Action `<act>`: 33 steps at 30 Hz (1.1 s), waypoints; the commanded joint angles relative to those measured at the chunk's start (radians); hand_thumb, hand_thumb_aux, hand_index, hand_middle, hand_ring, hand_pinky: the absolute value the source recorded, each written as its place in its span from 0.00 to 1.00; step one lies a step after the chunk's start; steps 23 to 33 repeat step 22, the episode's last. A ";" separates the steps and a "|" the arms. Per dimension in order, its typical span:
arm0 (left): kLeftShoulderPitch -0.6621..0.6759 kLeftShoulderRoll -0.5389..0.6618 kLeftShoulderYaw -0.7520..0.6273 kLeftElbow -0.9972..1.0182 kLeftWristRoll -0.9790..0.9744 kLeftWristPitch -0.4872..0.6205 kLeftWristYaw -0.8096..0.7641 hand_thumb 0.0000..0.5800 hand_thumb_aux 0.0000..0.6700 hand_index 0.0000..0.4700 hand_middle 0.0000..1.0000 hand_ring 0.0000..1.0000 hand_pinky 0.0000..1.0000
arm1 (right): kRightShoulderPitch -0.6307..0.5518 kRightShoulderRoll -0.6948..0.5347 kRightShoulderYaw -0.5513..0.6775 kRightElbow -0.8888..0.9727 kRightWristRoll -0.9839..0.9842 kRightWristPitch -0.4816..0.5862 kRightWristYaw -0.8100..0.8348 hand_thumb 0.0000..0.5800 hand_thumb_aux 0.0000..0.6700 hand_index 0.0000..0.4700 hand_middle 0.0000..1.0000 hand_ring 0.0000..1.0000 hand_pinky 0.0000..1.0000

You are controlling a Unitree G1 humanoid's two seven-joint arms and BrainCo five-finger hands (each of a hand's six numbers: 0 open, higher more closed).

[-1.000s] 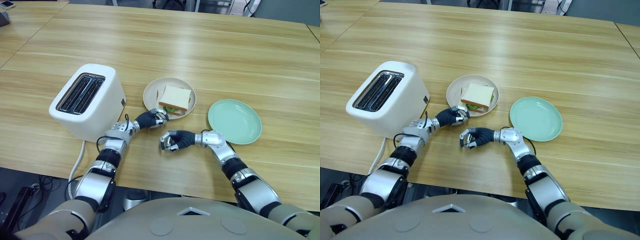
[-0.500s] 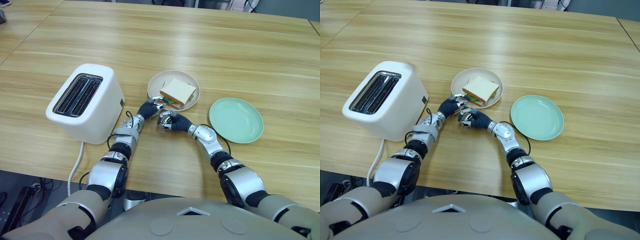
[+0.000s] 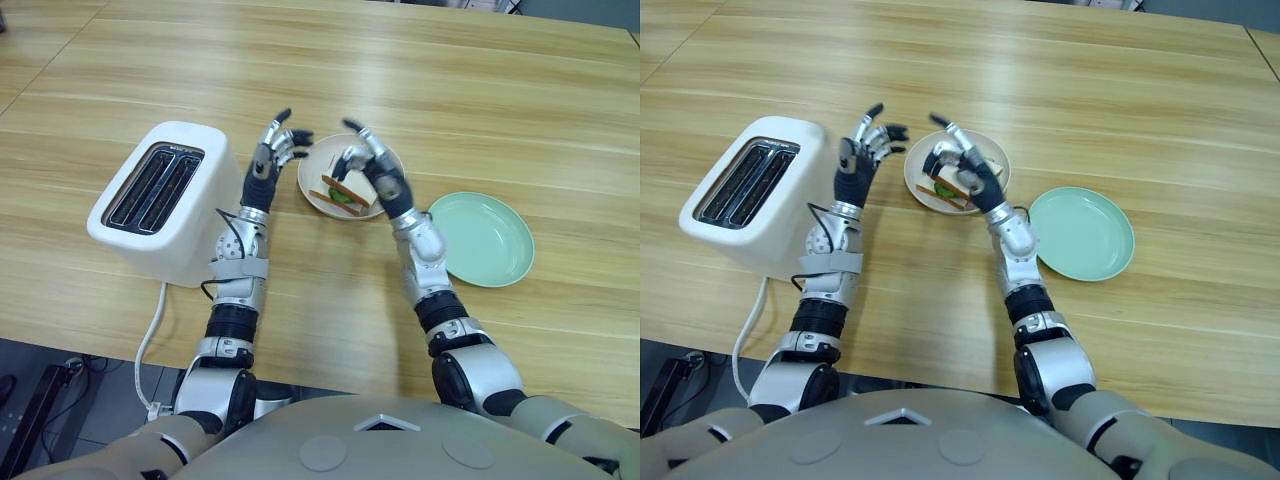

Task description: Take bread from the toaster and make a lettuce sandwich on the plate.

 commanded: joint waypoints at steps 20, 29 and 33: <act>0.017 0.025 0.018 0.014 0.077 0.065 0.148 0.00 0.00 0.00 0.00 0.00 0.00 | -0.048 -0.047 -0.136 0.133 -0.138 0.056 -0.434 0.00 0.00 0.00 0.00 0.00 0.00; 0.016 0.025 0.017 0.022 0.079 0.060 0.149 0.00 0.00 0.00 0.00 0.00 0.00 | -0.047 -0.046 -0.135 0.133 -0.139 0.056 -0.437 0.00 0.00 0.00 0.00 0.00 0.00; 0.016 0.025 0.017 0.022 0.079 0.060 0.149 0.00 0.00 0.00 0.00 0.00 0.00 | -0.047 -0.046 -0.135 0.133 -0.139 0.056 -0.437 0.00 0.00 0.00 0.00 0.00 0.00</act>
